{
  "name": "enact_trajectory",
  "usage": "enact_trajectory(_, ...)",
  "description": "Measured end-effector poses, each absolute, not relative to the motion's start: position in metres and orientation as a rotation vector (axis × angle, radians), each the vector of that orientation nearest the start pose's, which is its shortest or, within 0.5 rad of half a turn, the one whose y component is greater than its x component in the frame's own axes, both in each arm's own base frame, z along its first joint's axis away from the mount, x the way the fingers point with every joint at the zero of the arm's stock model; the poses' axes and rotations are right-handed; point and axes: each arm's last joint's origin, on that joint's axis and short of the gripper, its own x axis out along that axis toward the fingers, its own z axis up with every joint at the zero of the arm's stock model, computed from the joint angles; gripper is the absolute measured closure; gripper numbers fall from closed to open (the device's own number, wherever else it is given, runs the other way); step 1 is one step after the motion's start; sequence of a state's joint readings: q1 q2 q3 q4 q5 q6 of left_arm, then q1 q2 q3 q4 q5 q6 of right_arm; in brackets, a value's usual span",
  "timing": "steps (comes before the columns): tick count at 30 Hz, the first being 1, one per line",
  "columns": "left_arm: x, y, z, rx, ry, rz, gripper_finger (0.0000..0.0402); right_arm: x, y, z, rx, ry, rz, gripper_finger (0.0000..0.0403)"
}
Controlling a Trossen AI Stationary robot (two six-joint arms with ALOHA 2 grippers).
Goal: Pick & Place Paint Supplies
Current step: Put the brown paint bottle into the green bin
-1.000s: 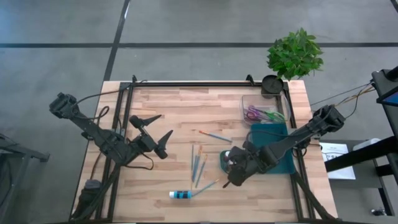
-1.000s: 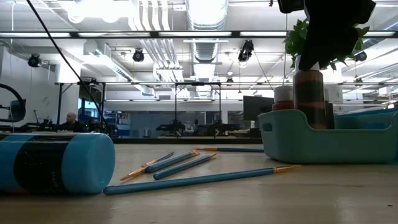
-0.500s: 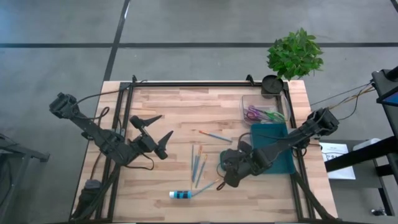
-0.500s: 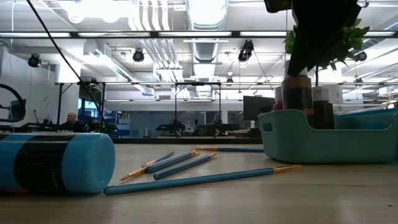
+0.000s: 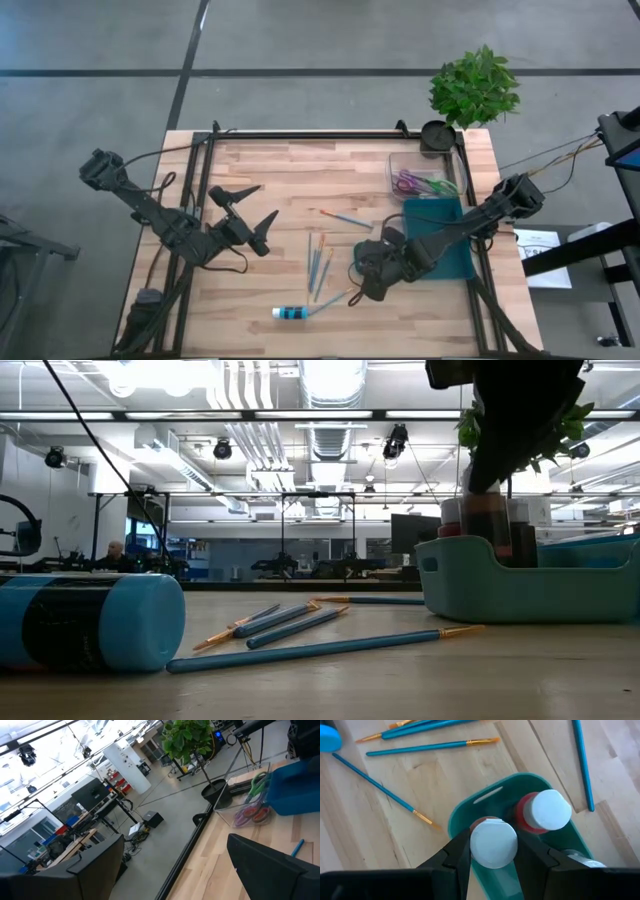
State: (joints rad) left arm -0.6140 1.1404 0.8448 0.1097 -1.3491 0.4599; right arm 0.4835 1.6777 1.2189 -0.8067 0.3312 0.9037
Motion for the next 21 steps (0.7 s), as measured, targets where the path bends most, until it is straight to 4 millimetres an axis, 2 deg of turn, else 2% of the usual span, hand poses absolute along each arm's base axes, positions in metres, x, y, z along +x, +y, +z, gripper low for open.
enact_trajectory(8,0.2079,-0.112,0.3153,0.595,0.275,0.7,0.0041,0.2932,0.1438,0.2105,0.286,1.118,-0.376,0.0292)
enact_trajectory(21,0.2079,-0.112,0.315,0.593,0.275,0.7,0.0041,0.2929,0.1437,0.2106,0.276,1.123,-0.368,0.0291)
